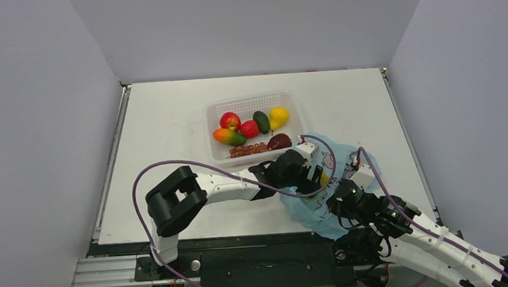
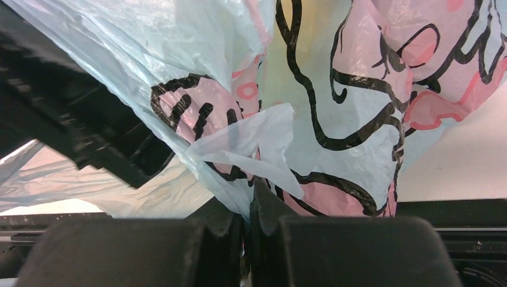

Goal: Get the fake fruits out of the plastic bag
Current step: Take out the fake fruit from the plastic bag.

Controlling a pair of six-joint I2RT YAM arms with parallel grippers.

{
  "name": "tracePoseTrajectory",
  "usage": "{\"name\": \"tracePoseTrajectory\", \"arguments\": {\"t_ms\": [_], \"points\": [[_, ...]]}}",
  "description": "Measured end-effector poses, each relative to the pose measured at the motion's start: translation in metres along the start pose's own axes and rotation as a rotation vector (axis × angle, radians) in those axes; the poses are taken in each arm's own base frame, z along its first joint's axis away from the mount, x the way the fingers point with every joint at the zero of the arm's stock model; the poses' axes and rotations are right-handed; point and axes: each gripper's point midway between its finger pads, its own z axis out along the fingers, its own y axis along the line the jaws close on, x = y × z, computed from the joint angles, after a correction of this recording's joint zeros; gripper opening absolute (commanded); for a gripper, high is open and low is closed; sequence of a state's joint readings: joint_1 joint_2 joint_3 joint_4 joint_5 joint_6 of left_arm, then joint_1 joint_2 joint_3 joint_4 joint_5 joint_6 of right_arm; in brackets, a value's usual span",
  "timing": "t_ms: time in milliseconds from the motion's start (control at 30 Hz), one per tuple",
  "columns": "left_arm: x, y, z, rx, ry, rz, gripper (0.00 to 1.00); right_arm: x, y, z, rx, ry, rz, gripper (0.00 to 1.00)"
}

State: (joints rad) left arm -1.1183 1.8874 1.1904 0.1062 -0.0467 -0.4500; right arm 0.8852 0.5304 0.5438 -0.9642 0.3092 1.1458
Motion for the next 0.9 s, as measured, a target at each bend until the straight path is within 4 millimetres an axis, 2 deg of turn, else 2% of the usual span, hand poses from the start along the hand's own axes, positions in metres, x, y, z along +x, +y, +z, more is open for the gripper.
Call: {"name": "tracePoseTrajectory", "arguments": {"t_ms": [67, 200, 233, 300, 367, 467, 600, 700, 800, 900], "points": [[0.007, 0.005, 0.007, -0.018, 0.017, 0.008, 0.79, 0.0, 0.0, 0.0, -0.002, -0.002, 0.002, 0.0], [0.021, 0.014, 0.017, -0.051, 0.061, 0.019, 0.65, -0.002, 0.001, -0.001, -0.014, -0.01, 0.007, 0.0], [0.021, 0.013, 0.018, -0.05, 0.061, 0.021, 0.56, -0.002, 0.002, -0.002, -0.015, -0.011, 0.008, 0.0], [0.019, 0.013, 0.018, -0.053, 0.062, 0.029, 0.45, -0.003, 0.002, -0.002, -0.017, -0.015, 0.009, 0.0], [0.018, 0.013, 0.018, -0.058, 0.063, 0.033, 0.36, -0.003, 0.002, -0.002, -0.018, -0.016, 0.008, 0.0], [0.02, 0.014, 0.017, -0.059, 0.076, 0.043, 0.29, -0.003, 0.002, -0.002, -0.018, -0.017, 0.006, 0.0], [0.02, 0.01, 0.012, -0.042, 0.087, 0.042, 0.11, -0.008, 0.003, -0.003, -0.019, -0.036, 0.005, 0.0], [0.011, 0.003, 0.001, -0.019, 0.082, 0.041, 0.0, -0.015, 0.005, -0.007, -0.022, -0.062, 0.009, 0.0], [-0.009, -0.008, -0.019, 0.016, 0.031, 0.036, 0.0, -0.023, 0.007, -0.01, -0.025, -0.089, 0.011, 0.0], [-0.034, -0.02, -0.049, 0.063, -0.044, 0.022, 0.0, -0.029, 0.007, -0.012, -0.019, -0.11, 0.009, 0.0]]}}
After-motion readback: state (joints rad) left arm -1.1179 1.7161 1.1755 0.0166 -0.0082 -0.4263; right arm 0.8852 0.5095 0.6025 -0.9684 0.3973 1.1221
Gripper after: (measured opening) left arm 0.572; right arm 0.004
